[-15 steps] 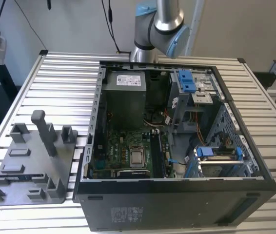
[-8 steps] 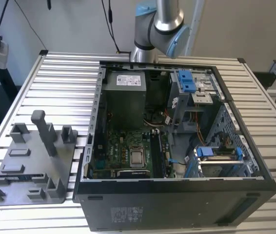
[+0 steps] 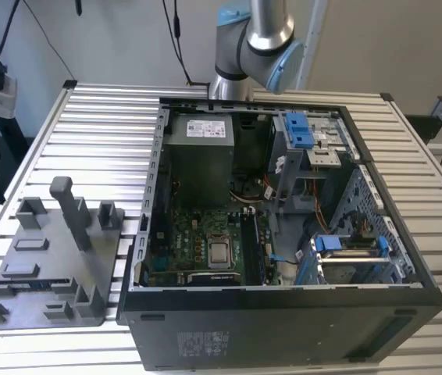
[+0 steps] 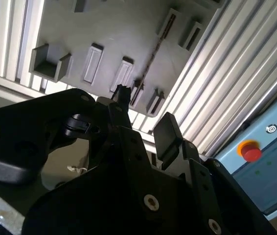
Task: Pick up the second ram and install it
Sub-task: 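Pick up the second ram and move it above second insertion slot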
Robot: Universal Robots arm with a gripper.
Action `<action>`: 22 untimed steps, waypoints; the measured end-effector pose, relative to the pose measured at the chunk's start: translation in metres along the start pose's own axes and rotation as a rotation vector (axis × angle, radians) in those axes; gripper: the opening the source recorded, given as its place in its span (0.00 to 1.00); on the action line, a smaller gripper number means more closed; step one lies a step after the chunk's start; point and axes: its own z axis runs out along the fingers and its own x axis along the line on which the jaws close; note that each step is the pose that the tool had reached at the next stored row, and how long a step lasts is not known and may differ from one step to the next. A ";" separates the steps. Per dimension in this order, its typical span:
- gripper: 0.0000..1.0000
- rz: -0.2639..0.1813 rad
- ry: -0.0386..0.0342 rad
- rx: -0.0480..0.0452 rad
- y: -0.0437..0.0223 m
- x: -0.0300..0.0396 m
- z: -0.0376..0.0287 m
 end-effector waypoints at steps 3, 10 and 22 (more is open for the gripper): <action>0.48 0.000 0.0000 0.0000 0.0000 0.0000 0.0029; 0.48 0.000 -0.0001 0.0001 -0.0002 0.0002 0.0103; 0.48 -0.009 -0.0008 0.0072 -0.0005 0.0005 0.0281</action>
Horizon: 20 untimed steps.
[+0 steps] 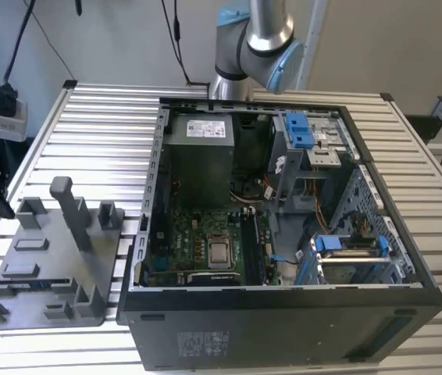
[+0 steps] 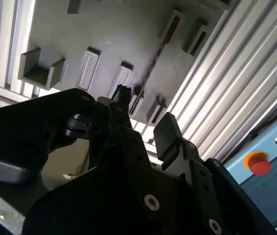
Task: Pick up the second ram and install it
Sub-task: 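Pick up the second ram and move it above second insertion slot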
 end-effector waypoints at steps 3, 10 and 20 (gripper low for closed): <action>0.48 -0.007 -0.0007 0.0059 -0.0001 0.0001 0.0047; 0.48 -0.020 -0.0013 0.0120 -0.0001 0.0005 0.0170; 0.48 -0.050 -0.0012 0.0115 -0.0008 0.0037 0.0351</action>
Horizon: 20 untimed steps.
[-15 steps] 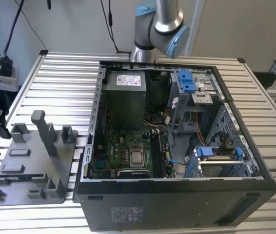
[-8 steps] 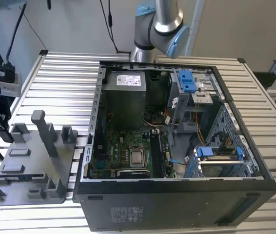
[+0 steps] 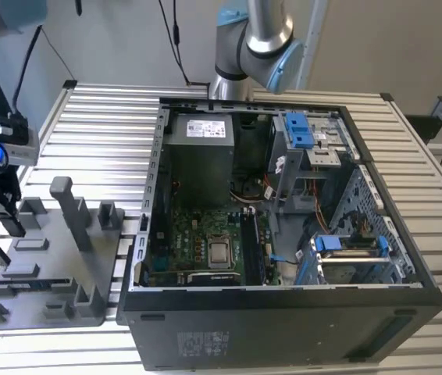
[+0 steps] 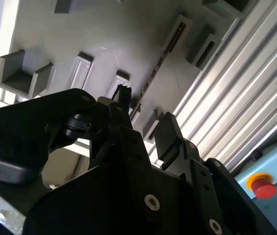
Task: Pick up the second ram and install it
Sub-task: 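Pick up the second ram and move it above second insertion slot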
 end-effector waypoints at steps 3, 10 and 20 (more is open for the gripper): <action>0.48 -0.009 0.0001 -0.0003 0.0000 0.0019 0.0054; 0.48 -0.025 -0.0001 -0.0005 -0.0003 0.0063 0.0181; 0.48 -0.048 -0.0001 -0.0009 -0.0004 0.0079 0.0362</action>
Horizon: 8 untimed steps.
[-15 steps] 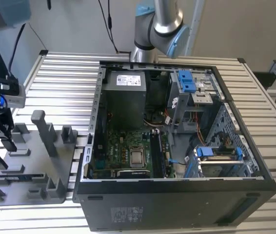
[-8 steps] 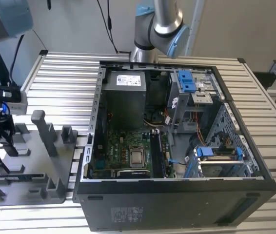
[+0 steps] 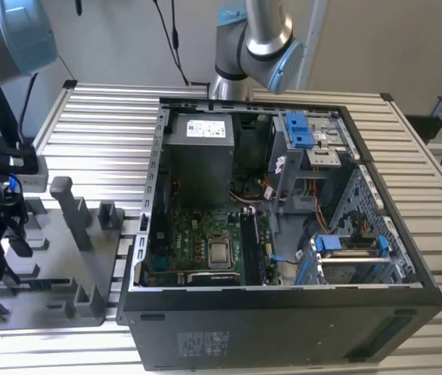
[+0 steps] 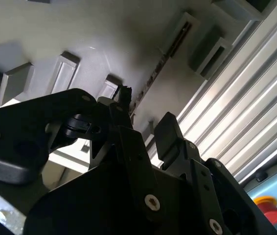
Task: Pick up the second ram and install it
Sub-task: 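Pick up the second ram and move it above second insertion slot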
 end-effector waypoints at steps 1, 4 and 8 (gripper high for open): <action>0.48 -0.002 0.0000 -0.0001 0.0000 0.0001 0.0018; 0.48 -0.008 0.0000 -0.0002 0.0000 0.0002 0.0072; 0.48 -0.014 0.0000 -0.0004 0.0002 0.0004 0.0145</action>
